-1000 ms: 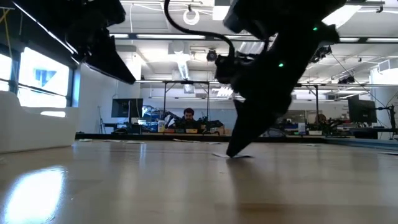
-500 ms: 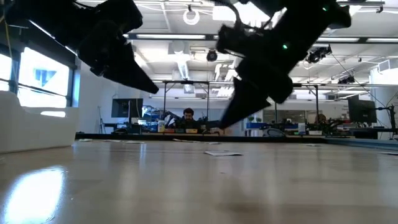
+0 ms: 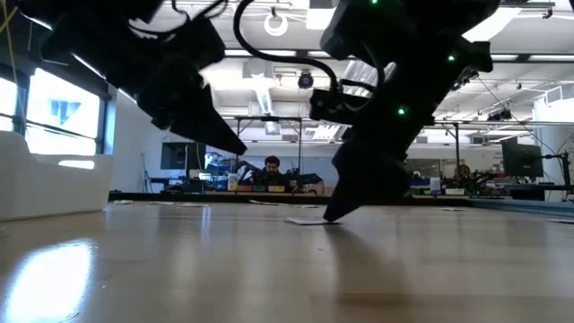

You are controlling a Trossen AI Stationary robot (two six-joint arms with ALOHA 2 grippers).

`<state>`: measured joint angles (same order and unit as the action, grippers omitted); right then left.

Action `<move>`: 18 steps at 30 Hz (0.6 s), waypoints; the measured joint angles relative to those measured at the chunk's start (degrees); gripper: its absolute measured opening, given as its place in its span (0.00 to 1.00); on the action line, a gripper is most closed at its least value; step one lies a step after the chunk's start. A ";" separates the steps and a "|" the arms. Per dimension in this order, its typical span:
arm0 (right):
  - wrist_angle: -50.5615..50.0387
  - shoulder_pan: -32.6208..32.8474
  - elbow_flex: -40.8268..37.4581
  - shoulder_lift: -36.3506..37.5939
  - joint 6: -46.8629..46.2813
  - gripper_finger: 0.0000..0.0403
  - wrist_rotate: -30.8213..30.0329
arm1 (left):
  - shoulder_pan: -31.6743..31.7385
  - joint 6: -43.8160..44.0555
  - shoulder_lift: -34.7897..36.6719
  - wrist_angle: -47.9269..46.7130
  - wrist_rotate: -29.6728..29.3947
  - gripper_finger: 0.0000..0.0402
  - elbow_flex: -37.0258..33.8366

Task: Pick & Place First Aid Supplies
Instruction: Put the blue alcohol pad into the white bin

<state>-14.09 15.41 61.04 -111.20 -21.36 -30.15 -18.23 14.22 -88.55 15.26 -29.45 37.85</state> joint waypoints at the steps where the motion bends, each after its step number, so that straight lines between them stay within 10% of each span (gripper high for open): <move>1: 1.19 -0.08 0.00 -0.27 0.61 0.45 0.58 | 0.56 0.31 -0.49 0.24 1.00 0.25 0.01; 18: 11.60 1.44 -0.07 1.41 6.43 0.45 1.77 | 6.32 5.54 -11.60 10.44 8.27 0.25 0.07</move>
<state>-2.49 16.85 60.97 -109.79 -14.92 -28.39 -11.91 19.77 -100.15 25.70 -21.18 37.91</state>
